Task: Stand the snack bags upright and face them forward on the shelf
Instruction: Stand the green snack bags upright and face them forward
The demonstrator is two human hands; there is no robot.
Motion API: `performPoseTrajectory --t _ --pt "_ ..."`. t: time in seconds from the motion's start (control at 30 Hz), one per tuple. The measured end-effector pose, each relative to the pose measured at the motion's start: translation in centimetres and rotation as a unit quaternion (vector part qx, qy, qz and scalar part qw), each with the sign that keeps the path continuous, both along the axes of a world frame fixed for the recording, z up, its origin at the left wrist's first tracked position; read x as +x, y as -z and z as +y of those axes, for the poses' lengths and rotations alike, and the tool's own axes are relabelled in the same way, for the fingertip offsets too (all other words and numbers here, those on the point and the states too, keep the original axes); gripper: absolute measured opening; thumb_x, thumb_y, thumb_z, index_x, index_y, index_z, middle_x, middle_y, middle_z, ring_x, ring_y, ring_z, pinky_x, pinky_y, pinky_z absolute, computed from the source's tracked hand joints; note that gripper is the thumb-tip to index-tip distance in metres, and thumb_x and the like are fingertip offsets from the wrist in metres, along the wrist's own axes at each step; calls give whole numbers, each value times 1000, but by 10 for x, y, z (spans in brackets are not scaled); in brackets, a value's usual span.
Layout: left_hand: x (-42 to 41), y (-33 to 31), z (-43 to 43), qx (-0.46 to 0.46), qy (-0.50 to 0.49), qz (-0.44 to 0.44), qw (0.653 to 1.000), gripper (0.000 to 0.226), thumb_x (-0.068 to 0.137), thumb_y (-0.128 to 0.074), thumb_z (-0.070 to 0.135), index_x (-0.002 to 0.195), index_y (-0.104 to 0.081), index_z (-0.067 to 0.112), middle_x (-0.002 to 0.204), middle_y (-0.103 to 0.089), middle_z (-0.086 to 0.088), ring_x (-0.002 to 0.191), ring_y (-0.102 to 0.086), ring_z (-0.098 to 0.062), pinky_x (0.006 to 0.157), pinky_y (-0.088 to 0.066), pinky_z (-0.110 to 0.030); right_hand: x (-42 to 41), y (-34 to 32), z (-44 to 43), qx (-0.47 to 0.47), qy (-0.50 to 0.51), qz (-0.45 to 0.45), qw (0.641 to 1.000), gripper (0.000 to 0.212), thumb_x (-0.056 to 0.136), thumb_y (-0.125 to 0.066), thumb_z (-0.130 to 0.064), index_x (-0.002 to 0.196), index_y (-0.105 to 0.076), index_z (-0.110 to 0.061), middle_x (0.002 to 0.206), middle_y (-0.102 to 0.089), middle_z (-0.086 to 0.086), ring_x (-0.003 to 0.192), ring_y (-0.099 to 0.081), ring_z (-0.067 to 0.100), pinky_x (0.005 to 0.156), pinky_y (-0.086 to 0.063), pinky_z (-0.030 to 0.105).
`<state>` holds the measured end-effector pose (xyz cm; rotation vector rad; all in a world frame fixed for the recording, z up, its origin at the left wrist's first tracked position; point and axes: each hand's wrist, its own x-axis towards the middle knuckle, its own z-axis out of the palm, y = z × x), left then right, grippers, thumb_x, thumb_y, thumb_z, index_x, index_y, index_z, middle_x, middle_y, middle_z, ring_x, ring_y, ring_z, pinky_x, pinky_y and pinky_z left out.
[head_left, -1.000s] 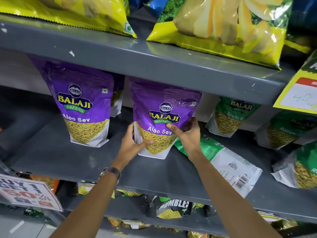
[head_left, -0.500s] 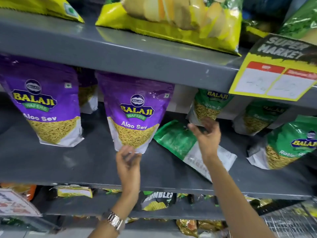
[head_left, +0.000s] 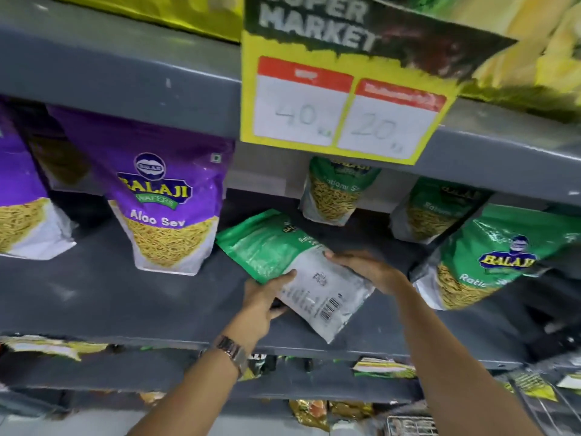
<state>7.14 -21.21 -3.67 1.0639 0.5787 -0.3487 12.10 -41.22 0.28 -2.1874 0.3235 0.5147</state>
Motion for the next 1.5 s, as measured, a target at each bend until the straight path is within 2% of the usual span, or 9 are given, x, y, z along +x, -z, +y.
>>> performPoseTrajectory --t 0.17,0.33,0.63,0.73,0.83,1.03,1.13,1.27,1.5 --pt "-22 -6 1 29 17 -115 993 49 72 -77 12 110 -47 8 102 -65 -8 84 -68 -17 60 -57 -34 -20 11 -18 93 -5 -54 994 46 72 -76 -42 94 -64 -5 95 -65 13 87 -63 23 80 -50 38" --pt "-19 -27 -8 87 38 -229 969 41 71 -77 20 105 -55 17 94 -68 4 81 -69 -6 60 -58 -29 -41 18 -40 263 81 -129 953 79 49 -85 -35 116 -55 -5 110 -69 16 90 -69 26 78 -55 37" --pt "34 -53 -24 224 45 -398 888 28 71 -78 19 85 -58 35 90 -69 14 84 -67 -1 72 -54 -17 -31 11 -41 250 137 -263 922 55 60 -82 4 99 -48 -14 96 -68 7 85 -66 21 71 -57 27" --pt "43 -48 -25 257 51 -421 869 26 72 -77 23 84 -59 37 87 -68 18 82 -65 -1 74 -54 -20 -29 9 -47 241 111 -231 936 58 59 -84 1 97 -45 -20 97 -66 3 85 -66 12 65 -54 17" --pt "48 -45 -27 265 36 -432 861 25 74 -76 21 85 -58 34 89 -67 16 82 -64 -5 75 -52 -22 -25 -4 -56 250 59 -214 942 70 58 -85 -2 114 -45 -11 114 -66 8 103 -65 19 80 -55 24" --pt "22 -39 -50 249 -96 -397 878 42 79 -71 14 114 -49 21 109 -55 10 98 -55 3 82 -47 -11 -8 -52 -64 408 87 -275 866 49 66 -77 -15 108 -52 -17 89 -67 -10 89 -67 3 83 -47 21" --pt "-18 -24 -77 283 -195 -402 848 47 78 -71 14 116 -46 25 109 -49 4 92 -54 4 79 -48 -16 -5 -58 -59 410 90 -272 866 47 68 -78 -12 107 -52 -15 92 -68 -3 87 -68 10 99 -45 38" --pt "-52 -7 -109 298 -87 -387 868 57 78 -70 10 122 -39 28 110 -51 0 96 -55 -14 82 -51 -36 -13 -61 -52 331 110 -326 879 38 63 -82 -23 91 -56 -17 91 -62 7 89 -62 19 101 -44 48" --pt "-50 -3 -127 325 -9 -394 860 101 67 -78 10 144 -14 21 129 -28 -5 128 -31 -15 99 -25 -9 -42 -65 -42 313 124 -400 852 38 67 -82 -12 99 -61 -16 95 -75 -7 91 -71 9 74 -53 18"
